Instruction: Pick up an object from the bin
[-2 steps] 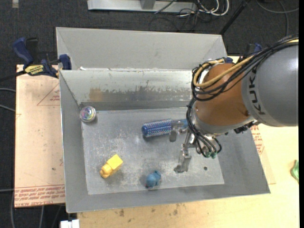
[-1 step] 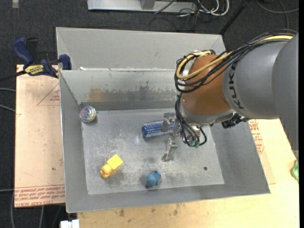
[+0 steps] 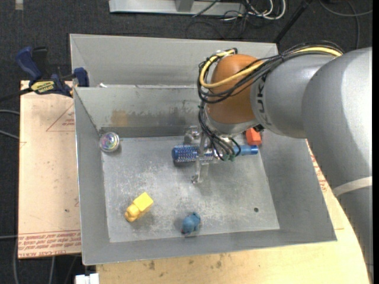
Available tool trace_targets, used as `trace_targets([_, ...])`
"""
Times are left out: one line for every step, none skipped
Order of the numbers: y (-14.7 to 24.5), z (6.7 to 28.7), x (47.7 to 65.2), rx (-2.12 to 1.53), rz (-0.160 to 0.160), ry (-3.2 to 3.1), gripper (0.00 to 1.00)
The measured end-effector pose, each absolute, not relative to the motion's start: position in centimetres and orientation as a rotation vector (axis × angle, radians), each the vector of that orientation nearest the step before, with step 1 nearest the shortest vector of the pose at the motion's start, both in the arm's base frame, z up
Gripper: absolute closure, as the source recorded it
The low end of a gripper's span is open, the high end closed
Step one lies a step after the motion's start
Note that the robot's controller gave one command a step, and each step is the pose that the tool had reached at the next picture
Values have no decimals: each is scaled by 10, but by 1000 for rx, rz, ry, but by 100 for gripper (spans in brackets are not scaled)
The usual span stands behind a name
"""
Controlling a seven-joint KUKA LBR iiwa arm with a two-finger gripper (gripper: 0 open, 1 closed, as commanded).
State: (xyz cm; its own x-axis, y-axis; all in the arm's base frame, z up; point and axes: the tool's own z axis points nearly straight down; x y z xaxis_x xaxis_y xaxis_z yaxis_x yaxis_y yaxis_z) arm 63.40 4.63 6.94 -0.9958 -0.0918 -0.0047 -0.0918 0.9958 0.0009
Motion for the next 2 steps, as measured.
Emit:
trace_targets([46,69,633,-146,1,3136,100])
trace_targets([22,212,599,-163,0,3128,100])
